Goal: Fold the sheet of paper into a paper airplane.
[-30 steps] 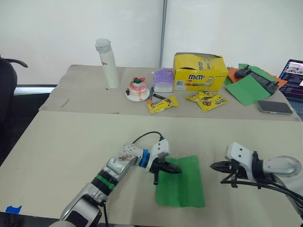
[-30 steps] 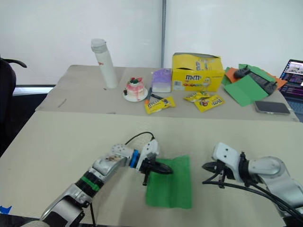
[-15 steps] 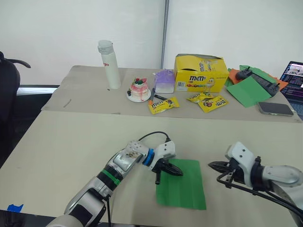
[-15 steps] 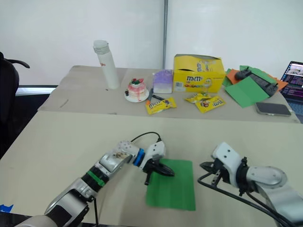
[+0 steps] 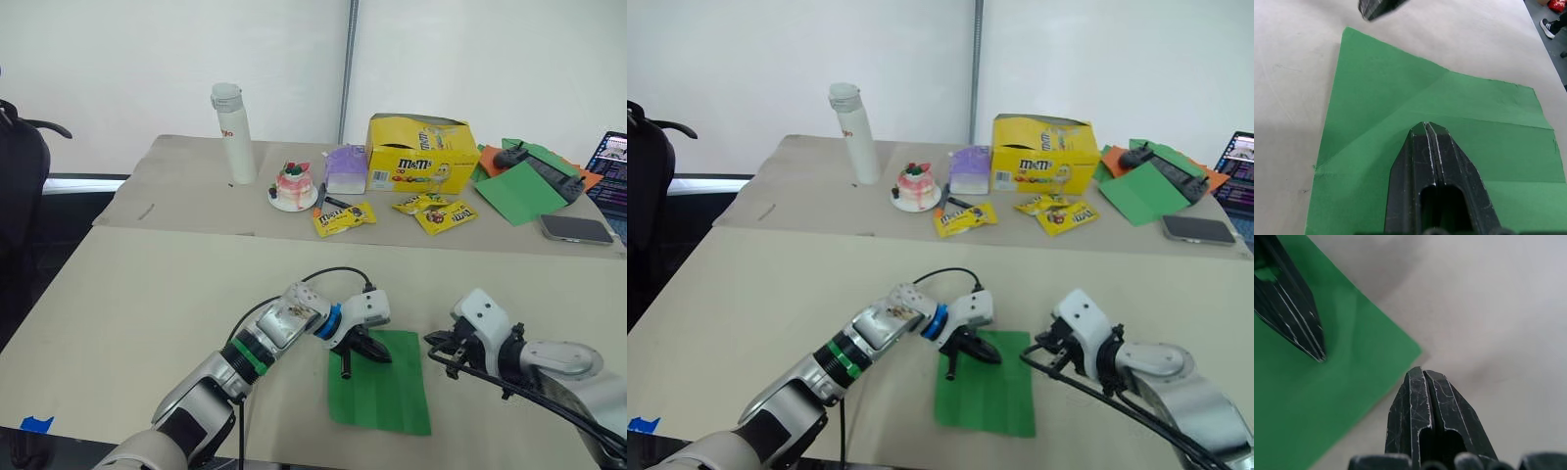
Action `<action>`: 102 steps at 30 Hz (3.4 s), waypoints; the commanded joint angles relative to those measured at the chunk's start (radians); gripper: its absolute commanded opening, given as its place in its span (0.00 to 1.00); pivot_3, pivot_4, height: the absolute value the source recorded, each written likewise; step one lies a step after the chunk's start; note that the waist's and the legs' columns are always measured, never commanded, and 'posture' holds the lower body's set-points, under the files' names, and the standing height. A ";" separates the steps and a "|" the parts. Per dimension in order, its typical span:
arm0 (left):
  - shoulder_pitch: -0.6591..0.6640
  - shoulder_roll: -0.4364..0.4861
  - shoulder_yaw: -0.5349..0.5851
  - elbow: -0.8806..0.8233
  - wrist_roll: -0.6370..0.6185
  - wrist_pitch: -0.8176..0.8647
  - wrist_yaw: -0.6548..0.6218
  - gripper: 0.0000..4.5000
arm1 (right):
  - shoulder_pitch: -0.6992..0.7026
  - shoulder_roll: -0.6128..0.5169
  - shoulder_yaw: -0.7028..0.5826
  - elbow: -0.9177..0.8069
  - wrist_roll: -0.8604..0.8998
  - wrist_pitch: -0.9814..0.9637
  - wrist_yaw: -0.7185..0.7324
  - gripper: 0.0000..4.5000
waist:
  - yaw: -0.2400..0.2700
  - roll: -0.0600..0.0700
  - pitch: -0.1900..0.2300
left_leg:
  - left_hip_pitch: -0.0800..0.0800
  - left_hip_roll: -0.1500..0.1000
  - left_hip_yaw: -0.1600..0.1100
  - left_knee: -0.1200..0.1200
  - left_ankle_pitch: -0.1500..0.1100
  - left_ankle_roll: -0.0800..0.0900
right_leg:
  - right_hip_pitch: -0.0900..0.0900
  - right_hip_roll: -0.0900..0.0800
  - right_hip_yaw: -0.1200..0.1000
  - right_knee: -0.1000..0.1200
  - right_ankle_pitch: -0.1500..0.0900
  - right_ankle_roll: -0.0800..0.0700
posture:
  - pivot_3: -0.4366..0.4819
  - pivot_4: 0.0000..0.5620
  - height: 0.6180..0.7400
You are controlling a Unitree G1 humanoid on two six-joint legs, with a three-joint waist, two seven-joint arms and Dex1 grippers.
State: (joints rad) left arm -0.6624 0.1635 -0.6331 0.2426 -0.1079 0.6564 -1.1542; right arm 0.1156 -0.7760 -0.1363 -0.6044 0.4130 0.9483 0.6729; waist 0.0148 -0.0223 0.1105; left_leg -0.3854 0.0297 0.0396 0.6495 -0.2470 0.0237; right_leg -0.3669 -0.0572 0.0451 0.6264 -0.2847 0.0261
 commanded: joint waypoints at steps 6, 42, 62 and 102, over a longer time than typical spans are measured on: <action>0.093 0.078 0.099 -0.048 -0.041 0.064 0.044 0.00 | -0.027 0.095 -0.131 -0.043 0.170 0.134 -0.043 0.58 | -0.015 0.000 0.000 | 0.000 0.002 -0.001 -0.002 0.000 0.000 | -0.001 0.002 0.000 0.001 0.000 -0.001 | 0.48 0.27 1.00; 0.235 0.175 0.458 -0.284 -0.215 -0.109 0.175 0.00 | -0.423 0.108 0.160 0.312 0.127 -0.035 0.041 0.01 | -0.019 0.007 -0.001 | -0.002 0.002 -0.001 -0.003 0.000 0.000 | -0.004 0.001 0.000 0.001 -0.001 -0.001 | 0.48 0.27 1.00; 0.225 0.128 0.302 -0.350 -0.133 0.007 0.392 0.00 | -0.514 0.199 0.220 0.456 0.008 -0.067 -0.012 0.01 | -0.015 0.007 -0.001 | -0.001 0.002 -0.001 -0.004 0.000 0.000 | -0.004 0.001 0.001 0.002 -0.001 -0.001 | 0.48 0.27 1.00; 0.059 0.025 0.441 -0.168 -0.191 0.077 0.456 0.00 | -0.285 0.067 0.548 0.413 -0.835 -1.065 -0.174 0.01 | -0.014 0.006 0.000 | 0.000 0.000 -0.001 -0.004 0.001 -0.002 | -0.004 0.001 0.001 0.002 -0.001 -0.001 | 0.48 0.27 1.00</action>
State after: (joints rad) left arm -0.5719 0.2017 -0.2065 0.1045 -0.2780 0.7383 -0.7023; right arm -0.1724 -0.7127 0.4176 -0.1917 -0.3960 -0.0770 0.5174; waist 0.0003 -0.0166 0.1107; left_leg -0.3856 0.0293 0.0387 0.6454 -0.2455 0.0214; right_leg -0.3704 -0.0565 0.0461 0.6282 -0.2855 0.0253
